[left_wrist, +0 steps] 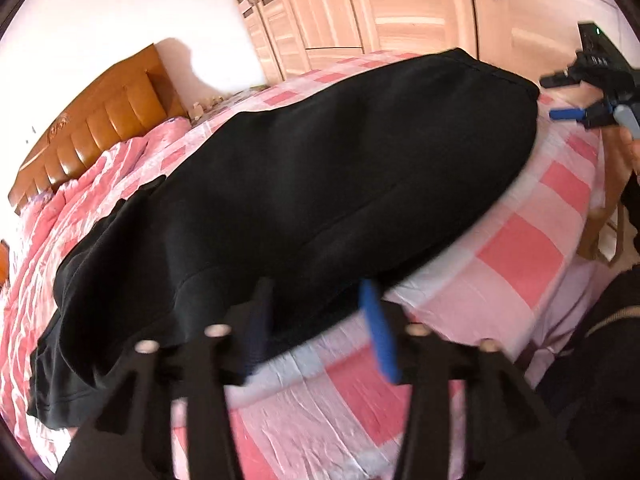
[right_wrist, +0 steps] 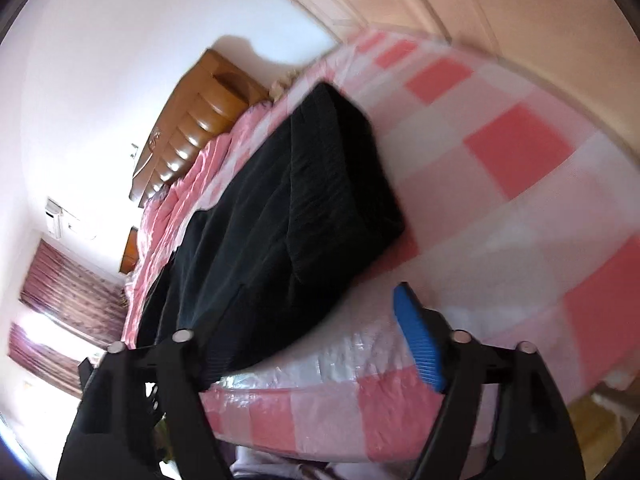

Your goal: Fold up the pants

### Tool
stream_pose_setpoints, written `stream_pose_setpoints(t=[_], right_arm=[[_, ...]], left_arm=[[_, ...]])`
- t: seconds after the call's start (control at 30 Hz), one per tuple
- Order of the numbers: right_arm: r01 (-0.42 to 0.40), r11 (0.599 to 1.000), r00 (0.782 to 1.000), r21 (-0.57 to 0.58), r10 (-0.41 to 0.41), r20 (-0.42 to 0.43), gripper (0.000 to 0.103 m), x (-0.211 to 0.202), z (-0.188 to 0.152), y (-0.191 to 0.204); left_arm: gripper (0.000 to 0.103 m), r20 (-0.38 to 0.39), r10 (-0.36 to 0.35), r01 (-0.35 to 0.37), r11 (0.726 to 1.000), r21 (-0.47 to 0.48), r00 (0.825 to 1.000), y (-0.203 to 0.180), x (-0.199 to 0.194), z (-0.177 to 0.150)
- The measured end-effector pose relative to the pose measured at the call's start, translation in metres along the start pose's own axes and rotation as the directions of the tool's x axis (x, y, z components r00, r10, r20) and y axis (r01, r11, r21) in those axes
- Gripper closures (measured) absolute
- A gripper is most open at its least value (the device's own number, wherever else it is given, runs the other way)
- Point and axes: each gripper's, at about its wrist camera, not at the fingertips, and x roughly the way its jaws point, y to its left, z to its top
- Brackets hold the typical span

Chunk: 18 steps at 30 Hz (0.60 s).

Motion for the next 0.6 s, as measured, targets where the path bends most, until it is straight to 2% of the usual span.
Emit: stream_pose_setpoints(t=[0.07,0.13,0.27,0.37,0.47,0.53,0.6], right_arm=[[0.007,1.0,1.0,0.017,-0.007,0.013,0.029,0.001,0.004,-0.008],[-0.033,0.998,0.999,0.059,0.033,-0.001,0.029,0.011,0.011,-0.015],[-0.044,0.999,0.999,0.025,0.045,-0.022,0.026,0.032,0.022,-0.001],[0.004,1.0,1.0,-0.02,-0.005,-0.031,0.026,0.039,0.024,0.009],[0.065,0.992,0.994,-0.112,-0.073,-0.076,0.035,0.037,0.018,0.016],[0.032,0.991,0.991,-0.127,-0.048,-0.124,0.038,0.036,0.012,0.017],[0.031,0.989,0.99,-0.144,-0.051,-0.133,0.038,0.04,0.012,0.019]], left_arm=[[0.045,0.008,0.014,-0.014,1.0,0.004,1.0,-0.006,-0.005,-0.002],[0.038,0.04,0.013,-0.013,1.0,-0.008,0.999,-0.008,-0.01,0.0],[0.026,0.11,-0.003,0.006,1.0,-0.028,0.994,-0.013,-0.018,0.011],[0.022,0.087,-0.011,0.011,1.0,-0.004,0.996,-0.018,-0.003,0.017],[0.02,0.022,-0.025,0.025,1.0,-0.017,0.999,-0.014,0.022,0.012],[0.018,0.031,-0.069,0.071,0.994,-0.084,0.997,-0.007,0.023,0.01],[0.017,0.035,-0.071,0.074,0.993,-0.087,0.997,-0.007,0.023,0.008]])
